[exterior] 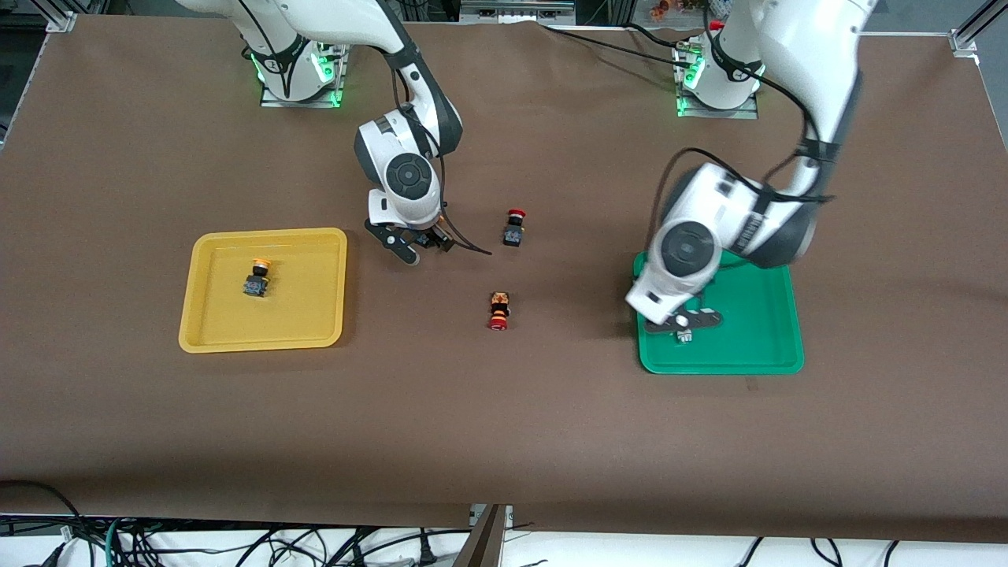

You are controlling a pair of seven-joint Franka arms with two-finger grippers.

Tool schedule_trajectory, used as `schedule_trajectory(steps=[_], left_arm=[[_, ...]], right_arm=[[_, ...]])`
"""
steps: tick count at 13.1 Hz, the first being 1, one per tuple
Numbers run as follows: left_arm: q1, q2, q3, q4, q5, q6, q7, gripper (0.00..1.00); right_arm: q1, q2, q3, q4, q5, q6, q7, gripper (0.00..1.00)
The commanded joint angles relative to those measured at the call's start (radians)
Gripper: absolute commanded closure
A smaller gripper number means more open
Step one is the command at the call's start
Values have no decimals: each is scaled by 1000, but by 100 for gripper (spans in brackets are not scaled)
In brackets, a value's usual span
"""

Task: Place green and yellow buttons in trays
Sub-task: 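Drop the white button in the green tray while the right gripper fetches another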

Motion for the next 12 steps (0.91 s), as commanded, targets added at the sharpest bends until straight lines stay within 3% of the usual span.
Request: schedule_trajectory(steps=[1, 2, 3, 4, 6, 9, 12], left_arm=[[75, 55, -17, -23, 35, 99, 182, 100], [84, 61, -17, -29, 37, 105, 187, 100], [86, 59, -17, -31, 37, 99, 187, 26], [87, 52, -18, -28, 35, 94, 187, 0], [86, 30, -23, -13, 35, 58, 184, 0], [86, -54, -29, 7, -6, 48, 182, 0], [90, -218, -27, 7, -26, 4, 184, 0]], right_arm=[[30, -19, -12, -15, 16, 13, 40, 80], [32, -14, -12, -11, 13, 12, 48, 100], [29, -2, -15, 0, 13, 12, 51, 100], [23, 4, -20, 11, 13, 12, 57, 100], [-2, -2, -62, 43, -4, -6, 10, 100], [-45, -2, -222, 219, 2, -287, -252, 100], [-184, -1, -236, 241, 4, -319, -466, 100]])
